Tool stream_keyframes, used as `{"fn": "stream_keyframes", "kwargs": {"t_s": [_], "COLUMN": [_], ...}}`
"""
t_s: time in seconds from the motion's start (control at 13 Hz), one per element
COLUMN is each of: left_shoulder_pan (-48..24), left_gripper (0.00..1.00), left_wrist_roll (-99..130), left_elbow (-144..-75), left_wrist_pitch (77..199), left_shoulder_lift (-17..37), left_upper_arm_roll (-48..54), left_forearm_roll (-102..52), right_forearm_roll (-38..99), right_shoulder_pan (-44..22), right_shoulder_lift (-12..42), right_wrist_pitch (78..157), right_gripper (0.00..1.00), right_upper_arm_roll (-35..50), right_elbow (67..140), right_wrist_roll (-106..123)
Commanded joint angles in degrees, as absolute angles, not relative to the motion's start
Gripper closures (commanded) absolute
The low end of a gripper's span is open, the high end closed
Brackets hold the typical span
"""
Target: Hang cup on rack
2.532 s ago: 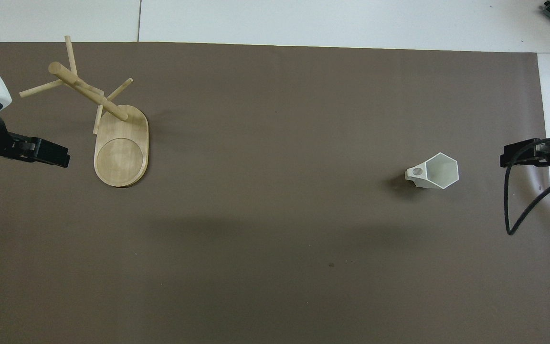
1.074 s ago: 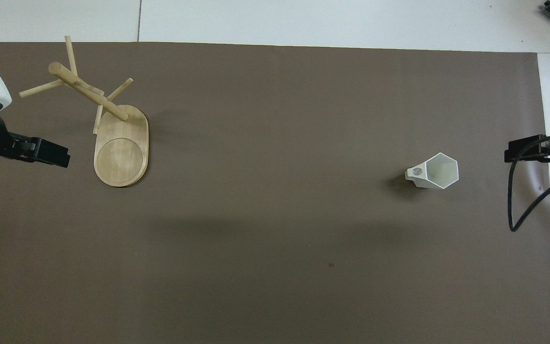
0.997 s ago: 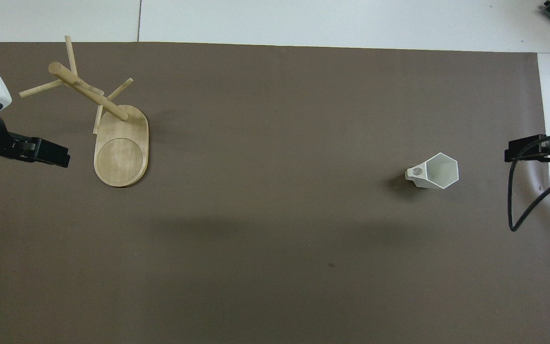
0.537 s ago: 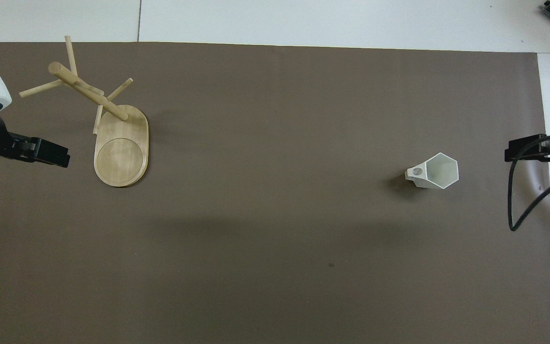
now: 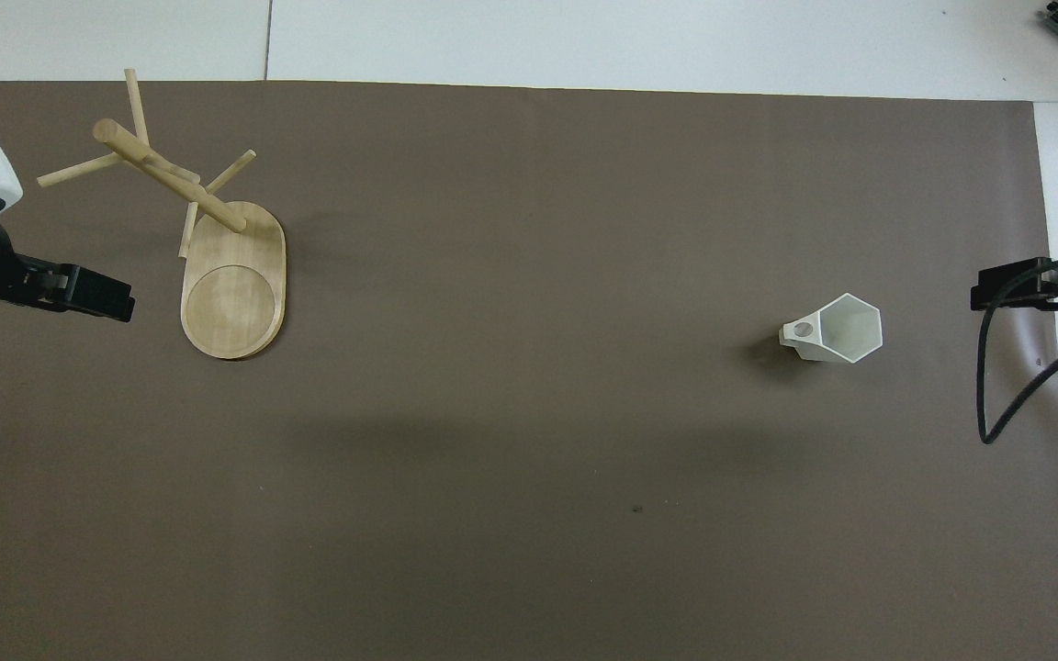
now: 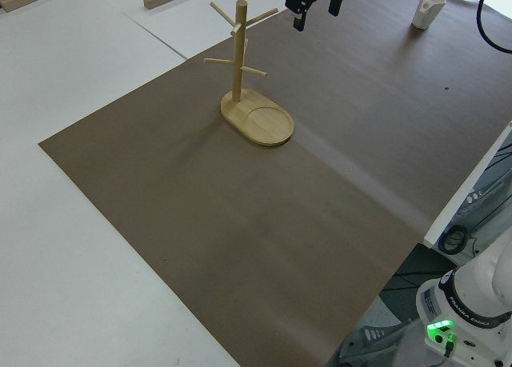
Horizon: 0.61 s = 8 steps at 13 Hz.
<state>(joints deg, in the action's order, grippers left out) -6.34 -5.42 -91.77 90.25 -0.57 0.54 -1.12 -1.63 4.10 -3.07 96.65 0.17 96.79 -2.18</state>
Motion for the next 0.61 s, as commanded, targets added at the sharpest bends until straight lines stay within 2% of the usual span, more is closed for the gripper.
{"fn": "stream_keyframes", "kwargs": {"t_s": [0.0,0.31,0.54], "left_shoulder_pan": [-5.8,-5.8,-5.8], "left_gripper": [0.00,0.00,0.00], "left_wrist_roll": [-5.9,-5.9,-5.9], "left_elbow": [-92.5,-92.5,-92.5], "left_wrist_pitch": [89.6,89.6,89.6], "left_shoulder_lift": [-1.6,-1.6,-1.6], "left_upper_arm_roll": [0.7,0.7,0.7], "left_forearm_roll": [-1.9,-1.9,-1.9], "right_forearm_roll": [-1.4,-1.4,-1.3], "right_shoulder_pan": [4.1,4.1,4.0], "right_shoulder_lift": [-4.0,-4.0,-4.0], "right_wrist_pitch": [97.8,98.0,101.2], "right_gripper": [0.00,0.00,0.00], "right_upper_arm_roll": [-0.1,-0.1,0.1], "right_elbow": [98.0,98.1,98.5], "right_wrist_roll": [-0.7,-0.7,-0.7]}}
